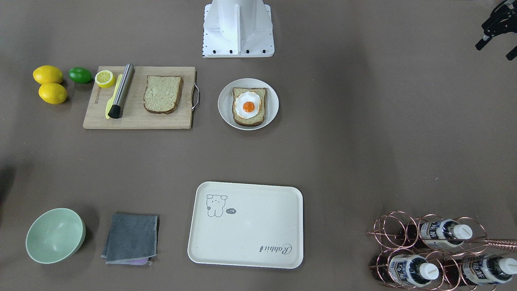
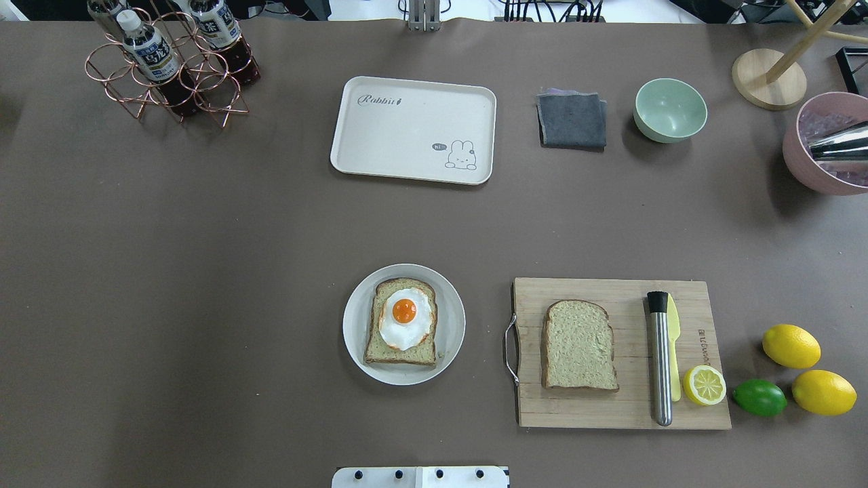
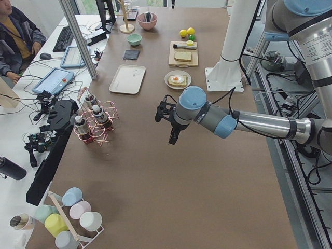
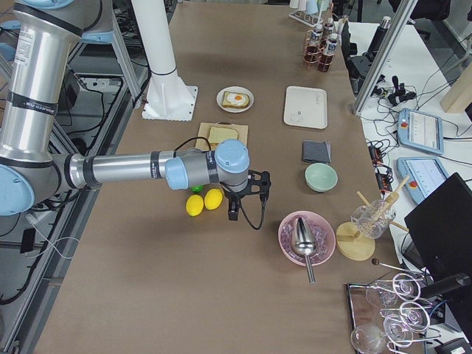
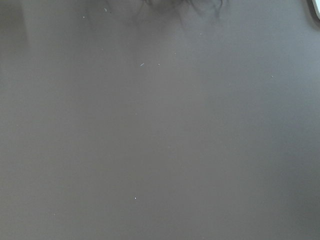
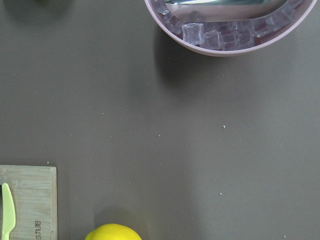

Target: Make sandwich and place on tray

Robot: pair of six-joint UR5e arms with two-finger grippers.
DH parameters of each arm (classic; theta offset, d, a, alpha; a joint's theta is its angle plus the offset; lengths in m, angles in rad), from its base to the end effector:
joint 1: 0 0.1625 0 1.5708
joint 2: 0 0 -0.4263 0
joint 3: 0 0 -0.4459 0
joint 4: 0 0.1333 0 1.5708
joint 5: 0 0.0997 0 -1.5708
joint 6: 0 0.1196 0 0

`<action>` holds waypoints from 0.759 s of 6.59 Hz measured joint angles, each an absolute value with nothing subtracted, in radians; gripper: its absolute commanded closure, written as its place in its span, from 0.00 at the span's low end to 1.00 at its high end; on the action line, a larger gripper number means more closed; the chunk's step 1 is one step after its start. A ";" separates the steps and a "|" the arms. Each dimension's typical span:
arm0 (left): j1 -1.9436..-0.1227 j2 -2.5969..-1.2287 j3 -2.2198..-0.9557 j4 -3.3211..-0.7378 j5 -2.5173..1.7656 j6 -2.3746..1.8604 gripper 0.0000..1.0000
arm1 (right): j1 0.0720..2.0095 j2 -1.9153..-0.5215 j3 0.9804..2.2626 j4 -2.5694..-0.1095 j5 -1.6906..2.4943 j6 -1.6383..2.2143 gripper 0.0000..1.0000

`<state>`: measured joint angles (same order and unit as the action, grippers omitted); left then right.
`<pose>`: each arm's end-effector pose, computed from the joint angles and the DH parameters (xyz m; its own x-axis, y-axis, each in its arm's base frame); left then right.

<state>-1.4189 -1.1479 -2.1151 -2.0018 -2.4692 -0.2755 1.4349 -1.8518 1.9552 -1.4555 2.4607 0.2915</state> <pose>0.0200 -0.3931 0.5083 0.5677 0.2523 -0.7836 0.0266 0.9458 0.3238 -0.0195 -0.4404 0.5779 0.6135 0.0363 0.7889 -0.0460 0.9989 -0.0102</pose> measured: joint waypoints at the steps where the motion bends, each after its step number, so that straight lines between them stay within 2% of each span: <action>1: -1.418 -1.146 -2.101 -2.002 -2.464 -0.271 0.03 | 1.429 -1.858 1.955 -1.448 2.454 0.290 0.00; 5: -1.472 -1.147 -1.932 -1.999 -2.382 -0.201 0.03 | 1.429 -1.890 1.939 -1.400 2.371 0.271 0.00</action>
<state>-1.4722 -1.1469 -1.9324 -1.9988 -2.3818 -0.2008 1.4286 -1.8902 1.9385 -1.3996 2.3713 0.2715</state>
